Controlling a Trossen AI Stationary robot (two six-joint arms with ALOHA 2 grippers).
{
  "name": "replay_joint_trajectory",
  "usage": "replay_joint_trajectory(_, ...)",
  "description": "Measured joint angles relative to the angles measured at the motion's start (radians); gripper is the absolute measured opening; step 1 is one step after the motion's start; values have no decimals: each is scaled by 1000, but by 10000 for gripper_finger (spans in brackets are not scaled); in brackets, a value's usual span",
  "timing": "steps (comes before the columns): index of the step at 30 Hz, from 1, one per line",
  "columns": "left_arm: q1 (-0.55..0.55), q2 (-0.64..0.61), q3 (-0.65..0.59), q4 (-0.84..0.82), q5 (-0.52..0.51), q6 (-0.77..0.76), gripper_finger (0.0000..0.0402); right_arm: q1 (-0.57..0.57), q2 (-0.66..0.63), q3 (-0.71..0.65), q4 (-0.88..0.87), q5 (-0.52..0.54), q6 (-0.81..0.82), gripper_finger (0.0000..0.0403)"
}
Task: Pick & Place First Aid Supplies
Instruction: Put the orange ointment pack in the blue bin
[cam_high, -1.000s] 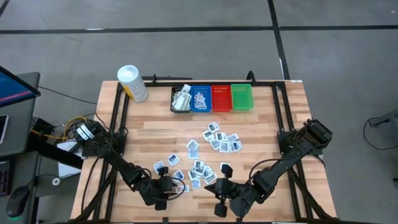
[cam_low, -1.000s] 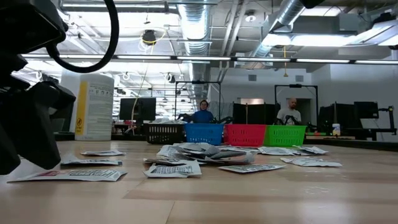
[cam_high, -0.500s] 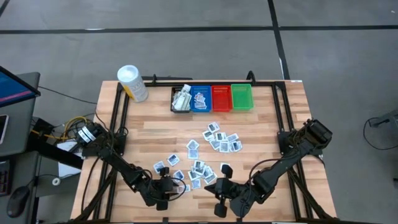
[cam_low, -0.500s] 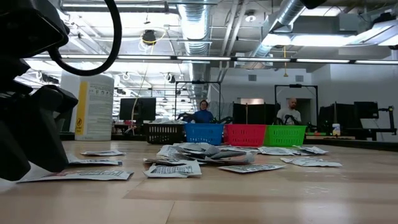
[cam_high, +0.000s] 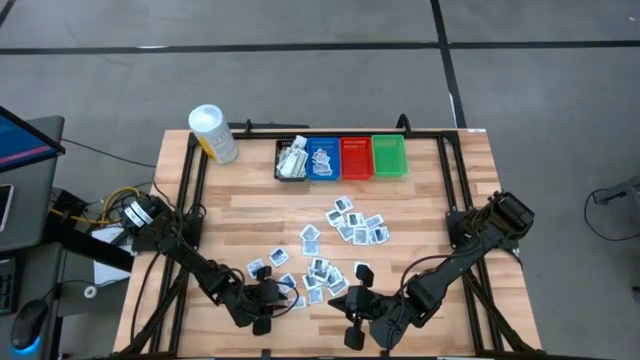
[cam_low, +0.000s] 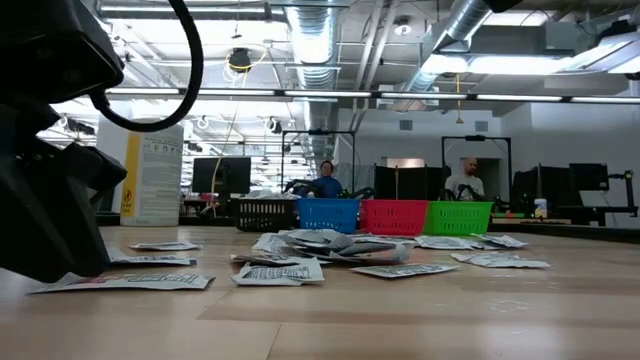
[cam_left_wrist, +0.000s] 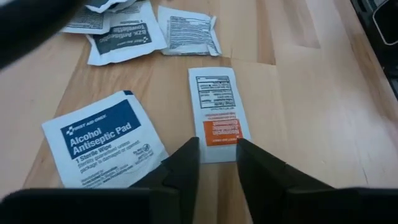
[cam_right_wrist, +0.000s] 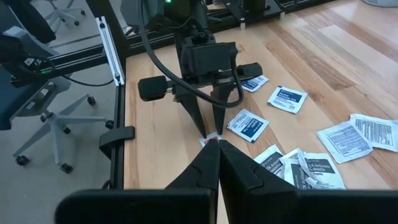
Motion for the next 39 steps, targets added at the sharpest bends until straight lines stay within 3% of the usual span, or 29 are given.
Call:
replay_joint_trajectory(8, 0, -1, -7, 2, -10, -9, 36, 0, 0, 0, 0, 0, 0, 1)
replay_joint_trajectory(13, -2, -1, -11, 32, -9, -4, 25, 0, 0, 0, 0, 0, 0, 1)
replay_joint_trajectory(22, -4, -10, -13, 115, 14, 91, 108, 0, 0, 0, 0, 0, 0, 1)
replay_joint_trajectory(29, -8, -60, -15, 119, 13, 261, 172, 1, 0, 0, 0, 0, 0, 1)
replay_joint_trajectory(39, 3, -58, -13, 157, -21, 298, 204, 10, 0, 0, 0, -2, 0, 1)
